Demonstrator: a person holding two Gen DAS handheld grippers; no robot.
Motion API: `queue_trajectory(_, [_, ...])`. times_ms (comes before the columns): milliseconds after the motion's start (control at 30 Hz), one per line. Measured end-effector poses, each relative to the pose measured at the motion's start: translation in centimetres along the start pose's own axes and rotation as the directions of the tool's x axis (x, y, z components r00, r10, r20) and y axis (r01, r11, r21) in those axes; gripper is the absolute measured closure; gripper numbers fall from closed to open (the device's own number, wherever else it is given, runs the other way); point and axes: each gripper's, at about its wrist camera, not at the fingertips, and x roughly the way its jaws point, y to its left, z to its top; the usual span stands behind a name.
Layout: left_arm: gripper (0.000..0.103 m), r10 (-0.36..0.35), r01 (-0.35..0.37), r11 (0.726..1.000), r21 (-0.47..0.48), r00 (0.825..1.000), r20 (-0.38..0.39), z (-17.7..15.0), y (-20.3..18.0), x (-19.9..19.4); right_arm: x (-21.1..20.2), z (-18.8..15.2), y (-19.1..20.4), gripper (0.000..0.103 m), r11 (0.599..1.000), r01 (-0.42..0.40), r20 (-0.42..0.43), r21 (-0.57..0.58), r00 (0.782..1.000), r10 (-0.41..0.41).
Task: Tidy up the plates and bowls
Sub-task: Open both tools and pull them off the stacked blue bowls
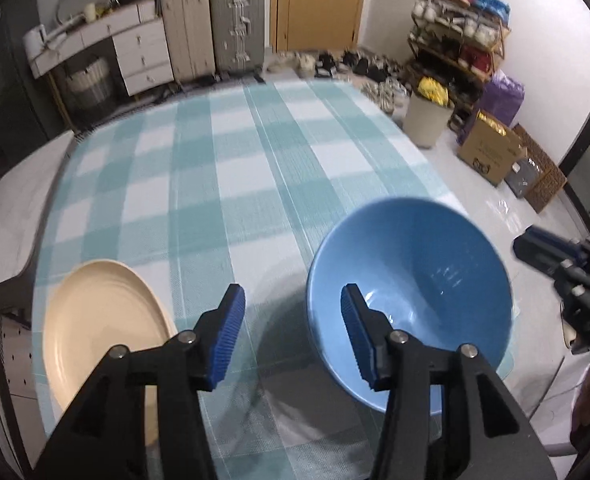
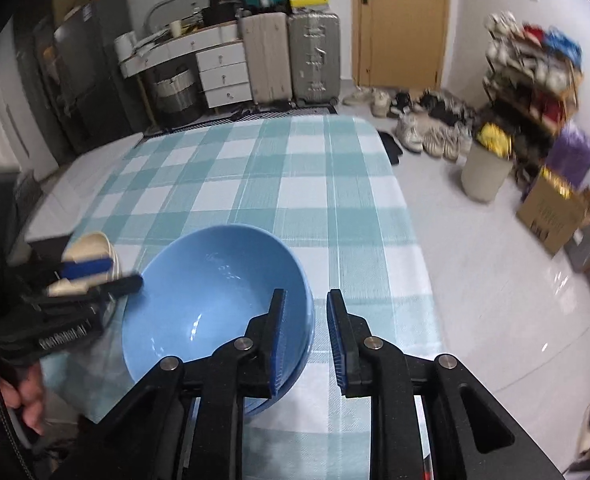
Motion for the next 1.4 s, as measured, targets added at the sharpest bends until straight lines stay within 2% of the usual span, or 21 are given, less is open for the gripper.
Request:
queue_trajectory(100, [0.053,-0.026,0.027,0.999,-0.043,0.999,0.022,-0.1,0.7,-0.8,0.9,-0.4,0.1,0.083,1.000,-0.007,-0.018,-0.006,1.000,0.007])
queue_trajectory(233, [0.053,-0.034,0.037,0.997,-0.068,0.999,0.040,-0.6,1.1,-1.1,3.7,-1.7,-1.0,0.082,0.993,-0.088,-0.103,0.076,0.990,0.095])
queue_trajectory(467, [0.053,-0.049,0.052,0.994,-0.097,0.998,0.028,-1.2,1.0,-0.3,4.6,-1.9,-2.3,0.082,0.980,-0.124,-0.098,0.156,0.985,0.140])
queue_trajectory(600, [0.052,-0.039,0.045,0.994,-0.099,0.997,0.065,-1.6,0.6,-0.8,2.5,-1.7,-2.3,0.078,0.979,-0.112,-0.021,0.168,0.993,0.118])
queue_trajectory(633, [0.052,-0.037,0.045,0.994,-0.105,0.997,0.075,-1.8,0.5,-1.1,1.8,-1.8,-2.2,0.075,0.981,-0.105,0.009,0.165,0.994,0.105])
queue_trajectory(700, [0.051,-0.041,0.051,0.993,-0.107,0.995,0.091,-2.0,0.4,-1.5,0.0,-2.0,-1.7,0.063,0.988,-0.068,0.078,0.141,0.995,0.058])
queue_trajectory(767, [0.049,-0.011,0.023,0.994,-0.106,0.994,0.107,-2.4,0.3,-2.0,-1.5,-2.4,-1.1,0.034,0.991,-0.046,0.134,0.123,0.991,0.029])
queue_trajectory(800, [0.047,0.001,0.012,0.994,-0.109,0.993,0.114,-2.6,0.2,-2.2,-2.4,-2.8,-0.7,0.032,0.993,-0.038,0.156,0.109,0.988,0.021])
queue_trajectory(833, [0.036,0.012,0.002,0.994,-0.114,0.993,0.120,-2.9,0.1,-2.5,-3.1,-3.1,-0.5,0.032,0.995,-0.040,0.171,0.095,0.985,0.023])
queue_trajectory(867, [0.017,0.018,-0.003,0.993,-0.119,0.992,0.126,-3.2,0.1,-2.7,-3.9,-3.5,-0.2,0.031,0.996,-0.040,0.192,0.080,0.981,0.024])
queue_trajectory(900, [0.010,0.028,-0.011,0.993,-0.121,0.990,0.140,-3.5,0.0,-2.9,-4.6,-3.9,0.2,0.030,0.997,-0.032,0.212,0.063,0.977,0.018])
queue_trajectory(967, [0.008,0.073,-0.054,0.994,-0.098,0.978,0.195,-4.3,-0.6,-3.9,-5.8,-4.7,0.9,0.018,0.999,-0.018,0.243,0.030,0.970,0.010])
queue_trajectory(1067, [0.008,0.102,-0.094,0.994,-0.046,0.965,0.240,-5.0,-1.6,-4.9,-7.7,-6.2,1.9,0.011,1.000,0.018,0.321,-0.022,0.947,-0.010])
queue_trajectory(1133, [0.008,0.092,-0.082,0.995,-0.048,0.965,0.246,-5.3,-1.5,-5.2,-8.7,-7.1,2.5,0.002,0.998,0.040,0.366,-0.050,0.930,-0.019])
queue_trajectory(1200, [0.008,0.092,-0.083,0.995,-0.047,0.965,0.247,-5.5,-1.5,-5.3,-9.3,-8.0,2.8,0.002,0.996,0.058,0.399,-0.067,0.917,-0.026])
queue_trajectory(1267, [0.008,0.096,-0.087,0.995,-0.051,0.966,0.239,-5.5,-1.4,-5.5,-9.5,-8.5,2.8,0.002,0.997,0.052,0.393,-0.064,0.919,-0.023])
queue_trajectory(1333, [0.008,0.084,-0.067,0.995,-0.074,0.965,0.249,-5.9,-1.2,-5.9,-9.2,-8.8,2.7,0.002,0.997,0.048,0.340,-0.056,0.940,-0.026])
queue_trajectory(1400, [0.008,0.074,-0.055,0.995,-0.082,0.964,0.256,-6.4,-1.0,-6.1,-9.1,-9.1,2.6,0.002,0.996,0.059,0.321,-0.060,0.946,-0.037])
